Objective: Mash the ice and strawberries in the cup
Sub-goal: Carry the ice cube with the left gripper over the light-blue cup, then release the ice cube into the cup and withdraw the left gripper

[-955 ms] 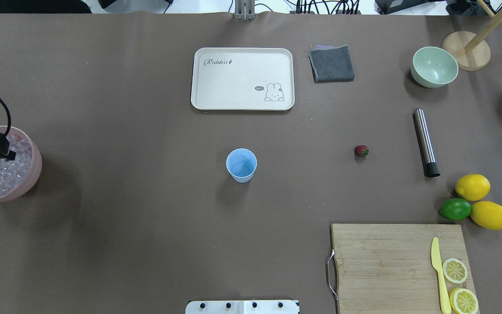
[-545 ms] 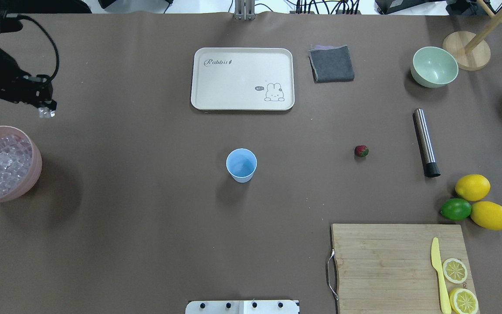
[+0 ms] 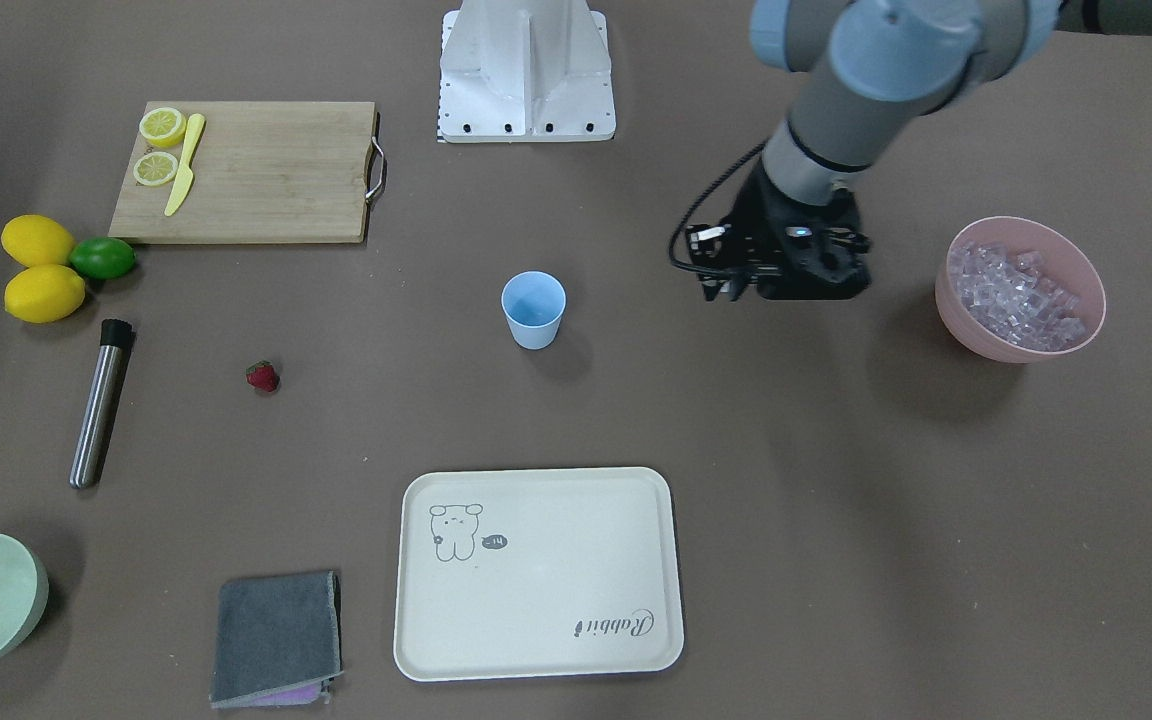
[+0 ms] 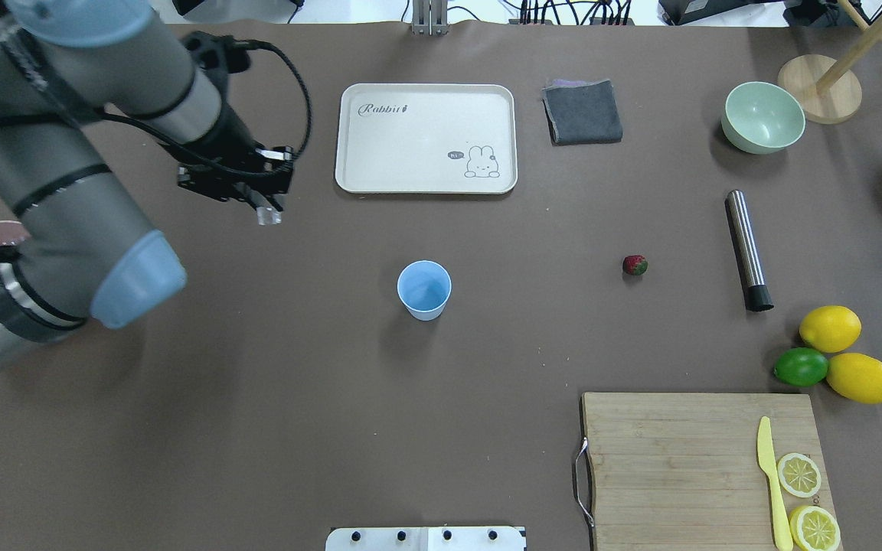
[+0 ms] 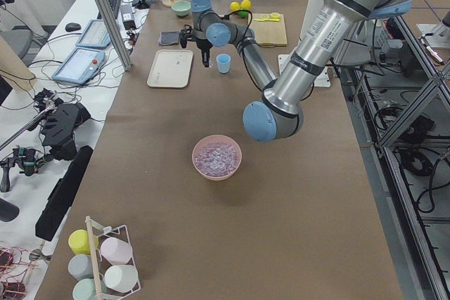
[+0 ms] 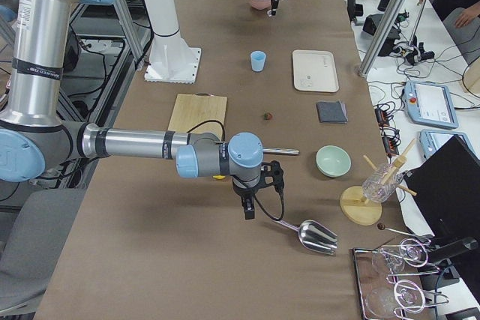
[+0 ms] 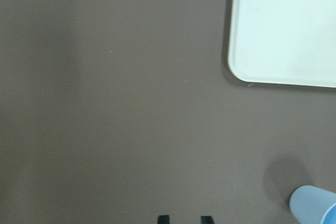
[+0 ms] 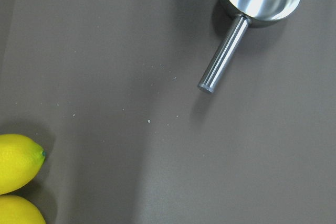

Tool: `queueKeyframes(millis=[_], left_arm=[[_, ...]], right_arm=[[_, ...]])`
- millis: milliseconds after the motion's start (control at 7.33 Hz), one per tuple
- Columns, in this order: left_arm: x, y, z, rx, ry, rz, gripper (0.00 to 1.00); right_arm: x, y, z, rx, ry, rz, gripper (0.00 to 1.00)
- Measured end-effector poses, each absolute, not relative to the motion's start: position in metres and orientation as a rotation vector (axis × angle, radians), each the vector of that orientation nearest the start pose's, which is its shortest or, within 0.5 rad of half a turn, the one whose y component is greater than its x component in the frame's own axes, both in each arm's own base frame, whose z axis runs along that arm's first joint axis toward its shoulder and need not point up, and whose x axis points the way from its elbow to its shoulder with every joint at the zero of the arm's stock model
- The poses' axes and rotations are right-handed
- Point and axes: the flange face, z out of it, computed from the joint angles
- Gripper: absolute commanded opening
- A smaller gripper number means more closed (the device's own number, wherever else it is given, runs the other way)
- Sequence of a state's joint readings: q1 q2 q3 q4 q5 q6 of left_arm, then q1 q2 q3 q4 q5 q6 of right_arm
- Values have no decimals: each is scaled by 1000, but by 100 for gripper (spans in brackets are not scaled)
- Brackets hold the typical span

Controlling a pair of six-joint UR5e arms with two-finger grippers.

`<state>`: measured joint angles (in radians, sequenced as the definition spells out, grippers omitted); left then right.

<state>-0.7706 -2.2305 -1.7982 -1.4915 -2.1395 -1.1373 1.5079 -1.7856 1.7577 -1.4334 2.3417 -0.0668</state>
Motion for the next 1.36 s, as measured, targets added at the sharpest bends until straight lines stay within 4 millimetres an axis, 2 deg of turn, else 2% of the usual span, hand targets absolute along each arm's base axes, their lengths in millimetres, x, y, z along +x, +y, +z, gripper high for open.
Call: queueKeyframes(millis=[136, 273, 409, 545, 682, 818, 955, 1227, 1364], left_arm=[[446, -492, 159, 5, 965, -83, 0], [481, -485, 145, 13, 973, -78, 0], [509, -478, 137, 19, 977, -75, 0], [527, -471, 133, 27, 979, -70, 0], [540, -465, 134, 36, 983, -61, 12], [551, -458, 135, 44, 988, -49, 94], [557, -453, 136, 51, 988, -44, 97], [562, -448, 137, 91, 979, -39, 97], [555, -455, 138, 118, 971, -27, 97]], right_arm=[[38, -412, 649, 106, -772, -166, 100], [38, -412, 649, 106, -773, -166, 100], [38, -412, 649, 106, -773, -166, 100], [38, -411, 650, 104, -773, -166, 100], [38, -411, 650, 103, -773, -165, 100], [38, -411, 651, 101, -773, -165, 100], [38, -411, 652, 99, -773, -164, 100], [38, -410, 654, 95, -773, -163, 100], [38, -409, 655, 94, -773, -162, 100]])
